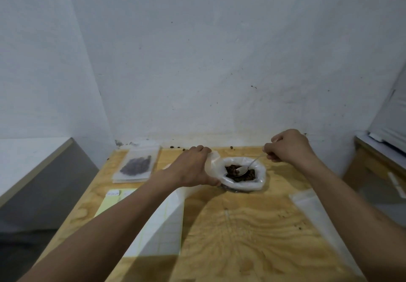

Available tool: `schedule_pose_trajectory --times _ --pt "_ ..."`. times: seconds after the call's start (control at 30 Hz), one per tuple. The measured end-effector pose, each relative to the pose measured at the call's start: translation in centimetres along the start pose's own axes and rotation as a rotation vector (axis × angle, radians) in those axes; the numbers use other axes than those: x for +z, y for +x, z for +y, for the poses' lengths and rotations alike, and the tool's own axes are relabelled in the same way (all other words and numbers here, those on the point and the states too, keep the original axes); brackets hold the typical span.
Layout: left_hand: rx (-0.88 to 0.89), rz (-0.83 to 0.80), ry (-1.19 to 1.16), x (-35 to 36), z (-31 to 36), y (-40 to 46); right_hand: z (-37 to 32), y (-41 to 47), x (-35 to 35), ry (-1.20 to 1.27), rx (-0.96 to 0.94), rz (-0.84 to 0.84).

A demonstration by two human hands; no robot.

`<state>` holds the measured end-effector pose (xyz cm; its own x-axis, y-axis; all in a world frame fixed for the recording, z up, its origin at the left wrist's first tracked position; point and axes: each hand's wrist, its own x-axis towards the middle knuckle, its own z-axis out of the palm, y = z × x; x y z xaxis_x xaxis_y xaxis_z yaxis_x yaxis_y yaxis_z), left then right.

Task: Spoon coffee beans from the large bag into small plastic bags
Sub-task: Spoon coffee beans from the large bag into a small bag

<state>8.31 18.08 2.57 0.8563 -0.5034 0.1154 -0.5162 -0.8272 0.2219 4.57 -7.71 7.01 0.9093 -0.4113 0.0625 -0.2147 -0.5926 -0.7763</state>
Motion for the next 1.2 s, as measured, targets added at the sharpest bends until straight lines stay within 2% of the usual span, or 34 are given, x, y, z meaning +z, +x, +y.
schedule_pose_trajectory --times 0.1,0.33,0.53,0.73,0.97,1.2 --pt "0.011 -0.001 -0.003 0.1 0.4 -0.1 0.6 -0.2 -0.5 0.097 0.058 -0.016" --pt "0.049 0.022 0.038 0.5 1.5 0.3 1.6 -0.9 0.4 -0.123 -0.020 0.096" --pt "0.034 0.030 0.037 0.9 1.7 0.6 4.4 -1.6 4.0 0.257 0.042 0.044" --pt "0.018 0.028 0.013 0.7 1.4 0.7 5.3 -1.4 4.4 0.480 0.182 -0.023" --pt "-0.039 0.057 -0.128 -0.9 0.1 0.5 3.7 -0.4 2.6 0.579 0.200 -0.032" --pt "-0.103 0.070 -0.305 -1.5 -0.4 0.2 0.7 0.4 0.5 0.586 0.112 -0.014"
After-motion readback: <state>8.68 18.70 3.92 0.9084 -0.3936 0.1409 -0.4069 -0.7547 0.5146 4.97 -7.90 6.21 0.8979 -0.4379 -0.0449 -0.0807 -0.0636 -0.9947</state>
